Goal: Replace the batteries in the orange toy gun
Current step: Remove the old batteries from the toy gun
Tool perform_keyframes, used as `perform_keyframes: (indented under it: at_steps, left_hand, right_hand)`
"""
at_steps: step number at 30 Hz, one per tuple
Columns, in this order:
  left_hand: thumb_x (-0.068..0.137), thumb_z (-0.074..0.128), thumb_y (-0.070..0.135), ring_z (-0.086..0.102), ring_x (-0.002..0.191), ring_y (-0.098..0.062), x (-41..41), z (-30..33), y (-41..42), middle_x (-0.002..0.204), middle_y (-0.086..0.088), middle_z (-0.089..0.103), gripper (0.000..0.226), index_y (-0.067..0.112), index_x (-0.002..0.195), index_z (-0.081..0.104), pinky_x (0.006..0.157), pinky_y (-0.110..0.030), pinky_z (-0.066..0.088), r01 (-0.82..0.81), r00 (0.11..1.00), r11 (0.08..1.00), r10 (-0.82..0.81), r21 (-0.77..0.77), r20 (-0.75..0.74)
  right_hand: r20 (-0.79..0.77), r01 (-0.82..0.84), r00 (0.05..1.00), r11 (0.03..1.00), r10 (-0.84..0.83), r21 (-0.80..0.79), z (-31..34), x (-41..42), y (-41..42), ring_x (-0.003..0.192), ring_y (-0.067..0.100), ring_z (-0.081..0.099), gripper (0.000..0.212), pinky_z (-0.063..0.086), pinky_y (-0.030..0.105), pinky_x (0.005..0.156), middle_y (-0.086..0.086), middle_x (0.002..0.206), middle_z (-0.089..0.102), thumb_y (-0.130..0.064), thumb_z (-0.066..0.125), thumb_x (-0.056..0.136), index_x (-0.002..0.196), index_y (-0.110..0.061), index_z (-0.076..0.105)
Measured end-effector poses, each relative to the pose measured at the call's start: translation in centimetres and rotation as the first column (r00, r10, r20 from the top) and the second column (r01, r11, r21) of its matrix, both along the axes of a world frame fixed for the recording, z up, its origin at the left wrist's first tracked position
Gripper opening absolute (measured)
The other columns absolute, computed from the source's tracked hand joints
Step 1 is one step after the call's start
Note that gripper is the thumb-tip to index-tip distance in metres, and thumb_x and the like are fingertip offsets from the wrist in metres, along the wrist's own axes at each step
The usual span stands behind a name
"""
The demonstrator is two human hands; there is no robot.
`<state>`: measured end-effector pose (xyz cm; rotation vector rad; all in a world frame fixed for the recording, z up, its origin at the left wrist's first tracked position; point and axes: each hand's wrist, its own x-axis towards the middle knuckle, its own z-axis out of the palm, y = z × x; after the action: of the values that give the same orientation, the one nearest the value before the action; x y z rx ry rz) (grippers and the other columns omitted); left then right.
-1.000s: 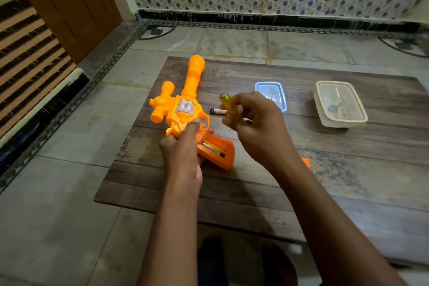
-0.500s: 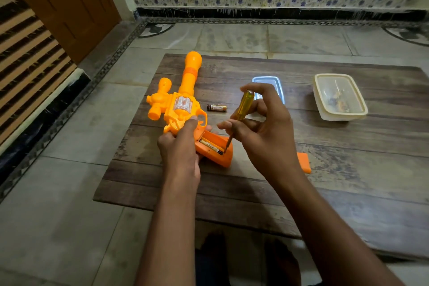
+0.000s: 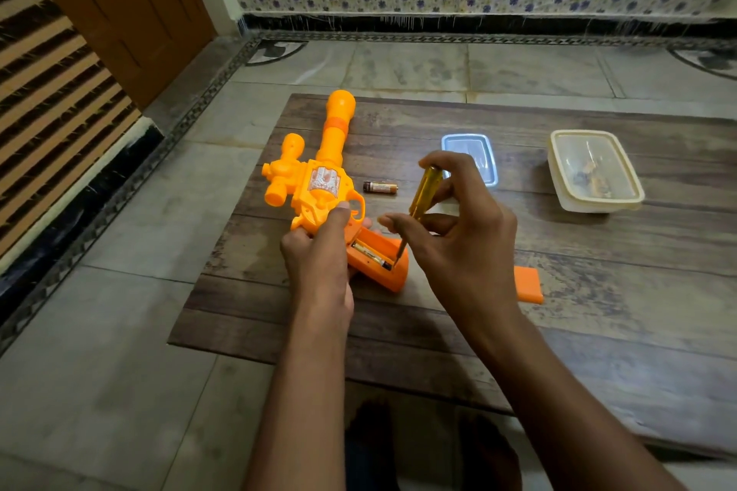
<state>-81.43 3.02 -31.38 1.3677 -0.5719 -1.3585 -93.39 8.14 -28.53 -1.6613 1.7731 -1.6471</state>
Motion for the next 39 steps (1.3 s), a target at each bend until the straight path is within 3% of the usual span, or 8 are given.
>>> perform_keyframes:
  at_steps: [6,13,17,21,25,32,36,39]
  left_hand:
    - [0.089,0.081,0.021,0.077,0.100,-0.028,0.1,-0.1,0.0,0.113,-0.007,0.078,0.037,0.016,0.124,0.069,0.095,-0.057,0.060,-0.022,1.000,1.000,0.022,0.005,0.016]
    - [0.092,0.077,0.017,0.079,0.086,-0.022,0.1,-0.1,0.0,0.101,-0.005,0.080,0.023,0.018,0.114,0.070,0.092,-0.055,0.062,-0.006,1.000,1.000,0.005,0.015,0.016]
    - [0.093,0.075,0.011,0.080,0.075,-0.022,0.0,-0.1,-0.1,0.078,-0.002,0.080,0.010,0.017,0.100,0.071,0.086,-0.054,0.064,0.001,1.000,1.000,-0.001,0.001,-0.004]
    - [0.095,0.073,0.010,0.080,0.084,-0.032,-0.1,-0.1,-0.2,0.098,-0.020,0.079,0.012,0.017,0.103,0.069,0.082,-0.058,0.064,0.008,0.999,1.000,-0.008,0.006,-0.033]
    - [0.095,0.072,0.010,0.080,0.086,-0.035,0.0,-0.2,-0.3,0.105,-0.025,0.078,0.014,0.014,0.108,0.069,0.081,-0.058,0.064,0.015,0.999,1.000,-0.015,0.001,-0.050]
    - [0.096,0.069,0.009,0.079,0.091,-0.038,0.6,-0.2,-0.4,0.108,-0.028,0.076,0.023,0.009,0.119,0.067,0.083,-0.061,0.063,-0.002,0.996,1.000,0.003,0.013,-0.093]
    - [0.094,0.071,0.007,0.078,0.097,-0.040,0.4,-0.1,-0.3,0.110,-0.026,0.076,0.014,0.014,0.107,0.069,0.081,-0.062,0.063,-0.001,0.993,1.000,0.004,0.025,-0.117]
    - [0.095,0.070,0.008,0.079,0.092,-0.037,0.1,0.0,-0.2,0.104,-0.024,0.078,0.012,0.018,0.102,0.069,0.084,-0.063,0.062,0.018,0.995,1.000,-0.016,0.016,-0.103]
  right_hand:
    - [0.006,-0.009,1.000,1.000,0.009,-0.007,-0.2,0.0,-0.1,0.077,0.015,0.071,0.056,0.061,0.021,0.066,-0.002,0.088,0.060,-0.016,0.092,0.075,0.120,-0.013,0.059]
    - [-0.060,-0.099,0.993,0.994,0.102,0.038,-0.3,-0.1,-0.3,0.078,0.013,0.065,0.050,0.059,0.017,0.067,-0.014,0.085,0.051,-0.015,0.091,0.077,0.116,-0.013,0.058]
    - [0.056,-0.047,0.997,0.997,0.044,0.055,-0.7,-0.1,0.0,0.082,0.015,0.068,0.045,0.060,0.016,0.063,-0.003,0.087,0.054,-0.008,0.087,0.080,0.109,-0.014,0.054]
    - [0.301,0.023,0.952,0.995,-0.050,0.092,-2.0,0.1,0.4,0.080,0.025,0.076,0.043,0.065,0.039,0.063,0.007,0.093,0.061,-0.009,0.083,0.085,0.105,-0.022,0.048]
    - [0.458,0.068,0.883,0.993,-0.105,0.097,-2.4,0.4,0.8,0.075,0.023,0.079,0.042,0.065,0.047,0.065,0.009,0.093,0.061,-0.006,0.082,0.086,0.106,-0.019,0.048]
    - [0.669,0.064,0.738,0.996,-0.090,0.063,-1.6,0.6,1.0,0.078,0.027,0.080,0.039,0.066,0.048,0.071,0.023,0.108,0.063,0.001,0.076,0.090,0.114,-0.010,0.047]
    - [0.807,0.064,0.590,0.998,-0.024,-0.017,-0.7,0.5,0.3,0.082,0.035,0.079,0.041,0.066,0.047,0.074,0.029,0.111,0.066,0.003,0.072,0.092,0.120,-0.011,0.046]
    - [0.757,0.040,0.652,0.996,0.034,-0.079,-0.3,0.5,0.0,0.081,0.037,0.077,0.042,0.065,0.047,0.076,0.019,0.100,0.069,0.006,0.067,0.095,0.128,-0.009,0.046]
